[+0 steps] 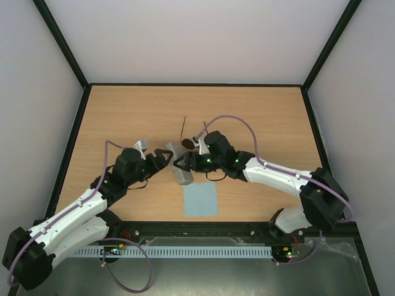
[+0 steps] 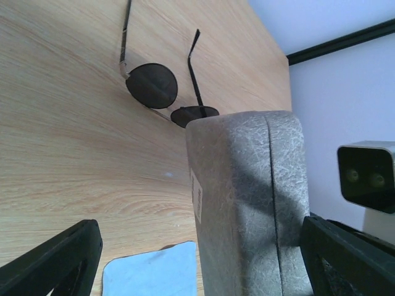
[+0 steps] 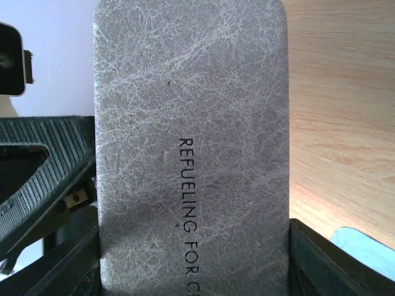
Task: Organize the sunglasses
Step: Open the sunglasses case.
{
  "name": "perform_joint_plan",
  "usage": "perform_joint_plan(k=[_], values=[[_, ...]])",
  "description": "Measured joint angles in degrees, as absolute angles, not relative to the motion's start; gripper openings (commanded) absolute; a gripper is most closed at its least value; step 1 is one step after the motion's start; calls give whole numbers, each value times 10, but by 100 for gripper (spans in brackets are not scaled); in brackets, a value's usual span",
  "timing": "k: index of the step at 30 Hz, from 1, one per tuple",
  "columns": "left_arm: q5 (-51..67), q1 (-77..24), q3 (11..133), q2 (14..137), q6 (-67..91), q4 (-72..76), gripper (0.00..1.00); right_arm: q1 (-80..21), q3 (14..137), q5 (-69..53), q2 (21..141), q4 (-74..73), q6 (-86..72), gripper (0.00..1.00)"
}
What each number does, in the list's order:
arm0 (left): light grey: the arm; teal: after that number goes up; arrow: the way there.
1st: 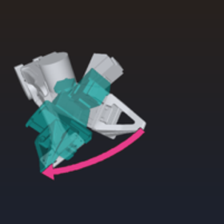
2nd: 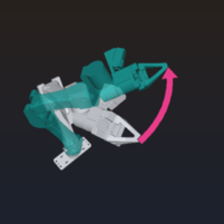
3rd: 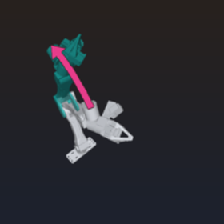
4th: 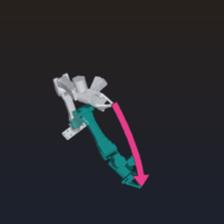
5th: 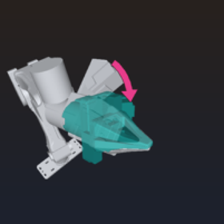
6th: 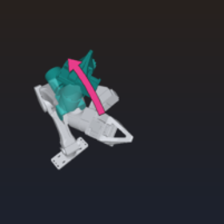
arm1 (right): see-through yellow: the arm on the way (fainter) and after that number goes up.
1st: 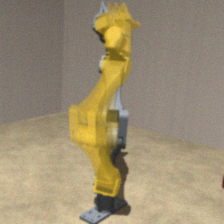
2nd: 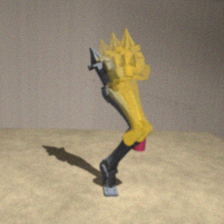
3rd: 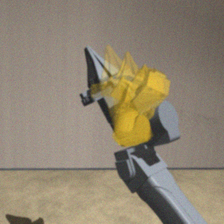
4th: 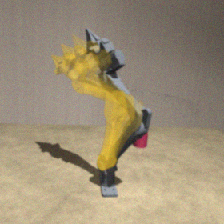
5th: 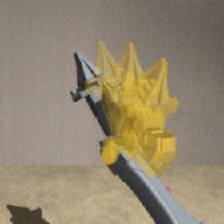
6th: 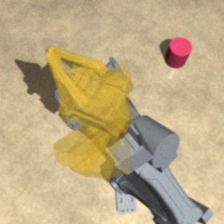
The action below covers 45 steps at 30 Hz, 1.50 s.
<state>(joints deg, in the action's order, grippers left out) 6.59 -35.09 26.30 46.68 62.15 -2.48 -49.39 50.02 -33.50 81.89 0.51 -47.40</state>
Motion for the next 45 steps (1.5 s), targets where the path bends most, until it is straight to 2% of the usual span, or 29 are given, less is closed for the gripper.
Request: perform_joint_plan(k=[9, 36, 45], values=[[71, -351, 257, 438, 640, 16, 73, -475, 470, -394, 778, 57, -531, 55], [52, -376, 214, 434, 656, 88, 69, -445, 452, -428, 744, 60, -585, 51], [34, -379, 195, 431, 653, 32, 70, -435, 458, -429, 711, 70, -579, 51]])
